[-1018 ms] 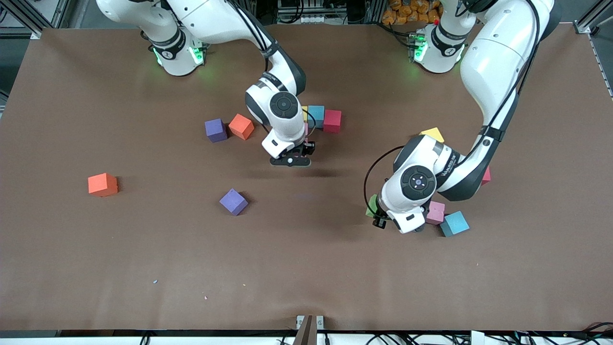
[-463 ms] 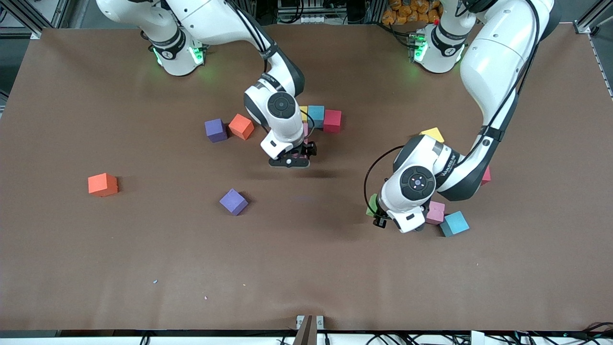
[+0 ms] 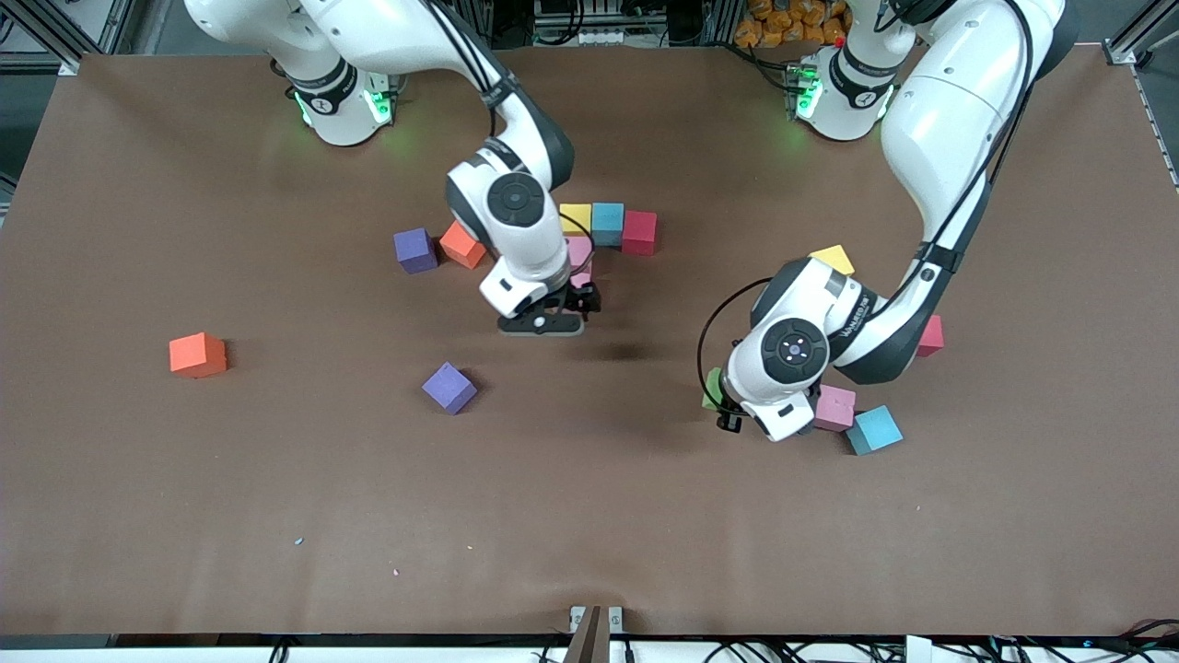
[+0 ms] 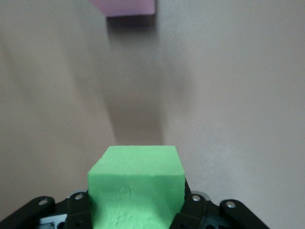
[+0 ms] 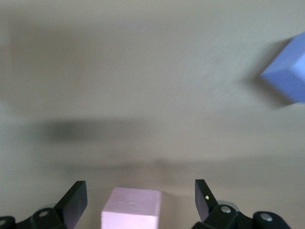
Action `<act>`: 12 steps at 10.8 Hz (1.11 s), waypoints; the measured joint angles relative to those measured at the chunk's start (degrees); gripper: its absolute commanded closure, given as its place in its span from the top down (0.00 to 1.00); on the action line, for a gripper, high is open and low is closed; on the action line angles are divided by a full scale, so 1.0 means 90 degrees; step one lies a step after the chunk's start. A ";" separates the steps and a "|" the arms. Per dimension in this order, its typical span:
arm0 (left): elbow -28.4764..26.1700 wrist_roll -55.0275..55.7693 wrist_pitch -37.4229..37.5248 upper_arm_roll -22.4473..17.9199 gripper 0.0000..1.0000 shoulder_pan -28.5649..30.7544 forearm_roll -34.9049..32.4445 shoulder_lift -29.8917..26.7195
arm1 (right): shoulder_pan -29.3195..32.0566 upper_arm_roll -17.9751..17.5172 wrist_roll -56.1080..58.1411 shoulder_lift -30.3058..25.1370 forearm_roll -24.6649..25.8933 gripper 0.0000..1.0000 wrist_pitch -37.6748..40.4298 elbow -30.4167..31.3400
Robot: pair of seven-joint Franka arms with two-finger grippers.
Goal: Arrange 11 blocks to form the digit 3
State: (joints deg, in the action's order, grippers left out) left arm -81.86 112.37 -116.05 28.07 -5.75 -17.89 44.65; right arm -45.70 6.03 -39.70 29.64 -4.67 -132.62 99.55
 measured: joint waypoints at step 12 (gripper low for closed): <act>-0.1230 0.3177 -0.0866 0.0460 0.10 -0.1202 -0.0001 -0.0266 | 0.0316 0.1632 0.6519 0.0299 0.0041 1.00 -0.0743 0.0200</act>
State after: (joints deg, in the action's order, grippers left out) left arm -92.94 140.97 -123.85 32.20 -16.56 -17.90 42.26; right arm -42.85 20.72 18.97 32.33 -4.30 -139.31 101.35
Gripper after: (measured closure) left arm 0.401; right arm 0.000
